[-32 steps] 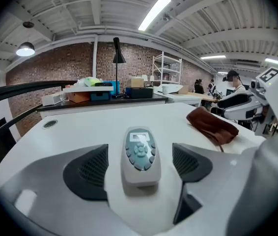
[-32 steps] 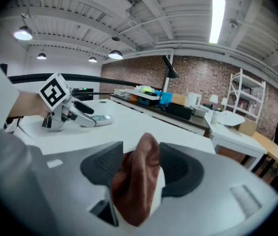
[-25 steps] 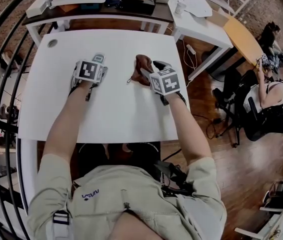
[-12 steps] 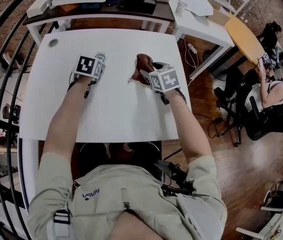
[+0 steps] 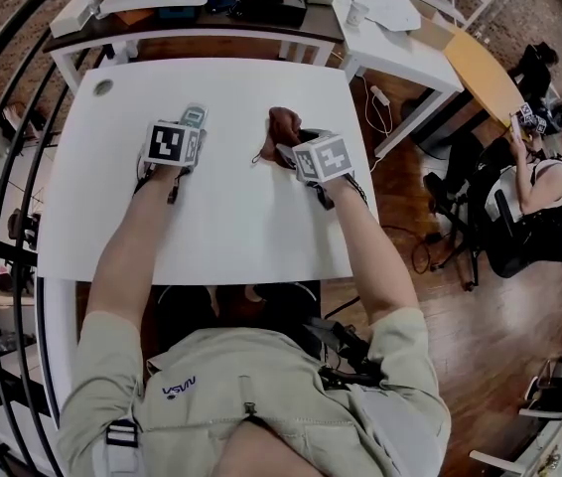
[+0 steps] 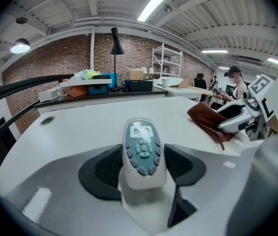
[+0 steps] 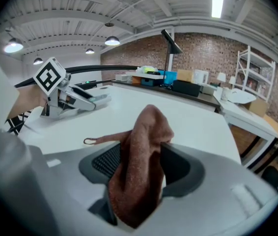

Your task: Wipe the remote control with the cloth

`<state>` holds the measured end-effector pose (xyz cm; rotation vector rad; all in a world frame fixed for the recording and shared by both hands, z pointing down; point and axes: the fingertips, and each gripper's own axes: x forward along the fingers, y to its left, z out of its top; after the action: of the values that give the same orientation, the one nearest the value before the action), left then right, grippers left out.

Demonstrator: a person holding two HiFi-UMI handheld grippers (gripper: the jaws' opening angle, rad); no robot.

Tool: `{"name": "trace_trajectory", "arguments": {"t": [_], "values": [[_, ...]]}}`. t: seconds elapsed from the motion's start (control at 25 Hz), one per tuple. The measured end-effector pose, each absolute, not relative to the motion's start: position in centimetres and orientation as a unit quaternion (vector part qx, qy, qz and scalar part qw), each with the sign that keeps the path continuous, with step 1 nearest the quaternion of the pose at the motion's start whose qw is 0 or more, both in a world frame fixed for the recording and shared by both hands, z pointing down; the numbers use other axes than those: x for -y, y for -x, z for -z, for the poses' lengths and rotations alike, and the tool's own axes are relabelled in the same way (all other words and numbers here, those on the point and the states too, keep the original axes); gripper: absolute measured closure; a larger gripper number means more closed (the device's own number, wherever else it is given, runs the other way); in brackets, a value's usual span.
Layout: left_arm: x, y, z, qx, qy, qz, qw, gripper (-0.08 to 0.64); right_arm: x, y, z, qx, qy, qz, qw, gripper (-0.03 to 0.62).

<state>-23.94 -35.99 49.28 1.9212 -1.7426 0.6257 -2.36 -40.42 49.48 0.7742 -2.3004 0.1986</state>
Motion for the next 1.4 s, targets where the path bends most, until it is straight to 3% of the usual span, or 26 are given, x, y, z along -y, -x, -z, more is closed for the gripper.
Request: {"name": "trace_trajectory", "arguments": {"t": [0.08, 0.2, 0.36, 0.56, 1.08, 1.4], "values": [[35.5, 23.6, -48.9, 0.637, -0.704, -0.218, 0.227, 0.281, 40.4, 2.4, -49.6, 0.887, -0.297, -0.085, 0.343, 0.352], [34.7, 23.0, -48.0, 0.637, -0.71, -0.213, 0.211, 0.281, 40.2, 2.6, -49.5, 0.887, -0.299, -0.083, 0.341, 0.45], [34.0, 22.0, -46.2, 0.638, -0.718, -0.216, 0.176, 0.281, 39.9, 2.7, -49.2, 0.885, -0.304, -0.065, 0.346, 0.5], [33.8, 20.9, -44.4, 0.634, -0.731, -0.214, 0.131, 0.281, 39.2, 2.5, -47.3, 0.89, -0.317, -0.05, 0.324, 0.511], [29.0, 16.7, -38.8, 0.634, -0.746, -0.2, 0.028, 0.281, 32.3, 3.9, -32.9, 0.933, -0.332, 0.059, 0.125, 0.528], [25.0, 13.2, -36.3, 0.62, -0.757, -0.201, -0.048, 0.281, 27.4, 3.6, -27.0, 0.933, -0.336, 0.123, 0.052, 0.529]]}}
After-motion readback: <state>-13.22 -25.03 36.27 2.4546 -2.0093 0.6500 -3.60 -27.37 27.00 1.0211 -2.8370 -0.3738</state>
